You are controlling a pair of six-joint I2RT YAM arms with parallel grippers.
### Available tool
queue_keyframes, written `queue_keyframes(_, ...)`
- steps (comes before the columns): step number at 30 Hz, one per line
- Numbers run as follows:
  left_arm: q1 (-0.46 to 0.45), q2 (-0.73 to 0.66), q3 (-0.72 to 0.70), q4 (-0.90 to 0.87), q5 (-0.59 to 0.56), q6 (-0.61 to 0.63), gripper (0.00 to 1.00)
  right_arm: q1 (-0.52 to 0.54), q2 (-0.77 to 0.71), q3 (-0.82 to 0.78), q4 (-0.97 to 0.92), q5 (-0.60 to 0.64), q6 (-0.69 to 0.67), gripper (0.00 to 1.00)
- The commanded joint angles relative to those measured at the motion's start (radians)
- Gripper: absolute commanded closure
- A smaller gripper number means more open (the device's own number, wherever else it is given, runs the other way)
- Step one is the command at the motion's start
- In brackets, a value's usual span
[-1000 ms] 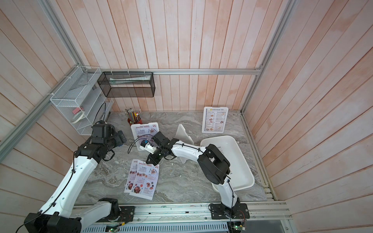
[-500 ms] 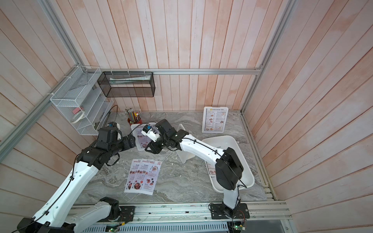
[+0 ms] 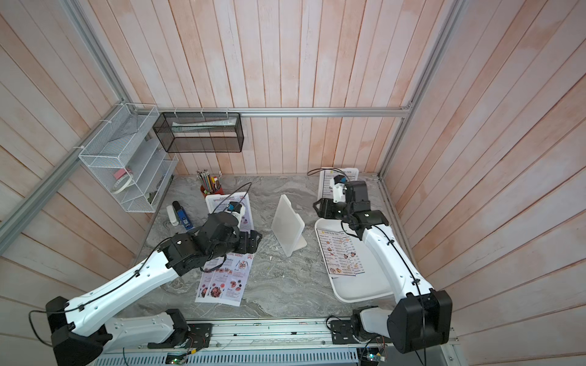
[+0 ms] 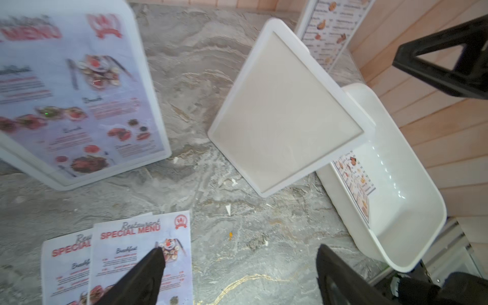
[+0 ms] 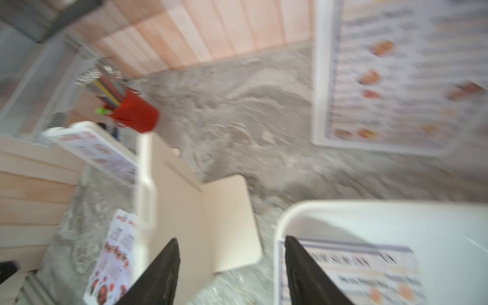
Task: Replace the menus in the menu holders
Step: Pick up the menu from the storage box.
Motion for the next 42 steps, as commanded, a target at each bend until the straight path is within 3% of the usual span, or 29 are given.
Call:
queue_keyframes(1, -0.105, 0.061, 0.04, 0.085, -0.013, -0.048, 0.08, -0.121, -0.054, -0.131, 0.039, 0.001, 0.067, 0.35)
queue_keyframes(10, -0.329, 0.27, 0.086, 0.235, -0.032, -0.229, 0.11, -0.236, 0.006, -0.34, 0.144, 0.035, 0.086, 0.43)
queue_keyframes(14, -0.376, 0.336, 0.063, 0.339, -0.031, -0.325, 0.12, -0.254, 0.034, -0.39, 0.187, -0.009, 0.087, 0.5)
queue_keyframes(19, -0.41, 0.436, 0.086, 0.376, -0.05, -0.352, 0.13, -0.253, 0.086, -0.427, 0.224, -0.067, 0.075, 0.51)
queue_keyframes(34, -0.366, 0.639, 0.194, 0.458, -0.011, -0.341, 0.13, -0.254, 0.169, -0.439, 0.246, -0.036, 0.064, 0.45)
queue_keyframes(42, -0.316, 0.71, 0.244, 0.482, 0.038, -0.313, 0.17, -0.254, 0.191, -0.458, 0.263, -0.109, 0.071, 0.51)
